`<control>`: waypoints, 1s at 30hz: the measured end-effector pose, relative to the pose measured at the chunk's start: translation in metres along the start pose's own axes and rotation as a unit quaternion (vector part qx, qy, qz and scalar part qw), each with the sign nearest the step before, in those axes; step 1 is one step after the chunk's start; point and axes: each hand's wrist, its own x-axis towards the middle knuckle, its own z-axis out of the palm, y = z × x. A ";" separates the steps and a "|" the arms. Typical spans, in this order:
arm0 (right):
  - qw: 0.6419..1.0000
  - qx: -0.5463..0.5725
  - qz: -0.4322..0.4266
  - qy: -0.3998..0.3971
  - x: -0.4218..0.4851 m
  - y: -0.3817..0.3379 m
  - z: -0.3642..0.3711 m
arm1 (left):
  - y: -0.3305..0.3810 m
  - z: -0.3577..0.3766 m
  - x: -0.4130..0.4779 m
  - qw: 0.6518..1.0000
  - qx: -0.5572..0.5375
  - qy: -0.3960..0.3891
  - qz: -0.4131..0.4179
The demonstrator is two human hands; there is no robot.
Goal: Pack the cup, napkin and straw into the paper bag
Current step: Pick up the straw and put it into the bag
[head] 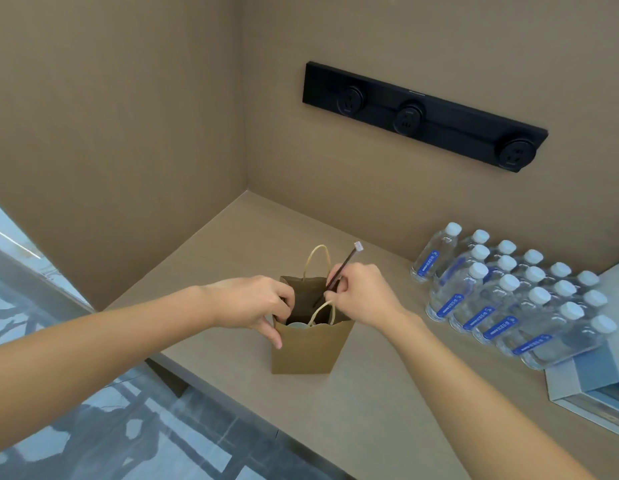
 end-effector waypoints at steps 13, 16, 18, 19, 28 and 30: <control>0.999 0.026 -0.015 0.013 -0.007 0.002 0.005 | -0.005 0.001 0.001 1.000 0.010 0.014 -0.007; 0.991 0.114 0.015 0.064 -0.015 0.013 -0.001 | -0.005 0.004 -0.006 0.999 -0.011 0.040 -0.016; 0.970 0.220 0.062 0.081 -0.026 0.026 -0.004 | -0.002 0.010 -0.016 0.995 -0.041 0.091 -0.025; 0.955 0.273 0.087 0.076 -0.032 0.033 -0.005 | 0.000 0.015 -0.021 0.987 -0.068 0.140 -0.040; 0.944 0.312 0.086 -0.055 -0.045 0.037 0.045 | 0.030 0.060 -0.002 0.877 -0.356 0.225 -0.229; 0.952 0.295 0.080 -0.022 -0.042 0.043 0.050 | 0.026 0.059 0.000 0.876 -0.342 0.246 -0.235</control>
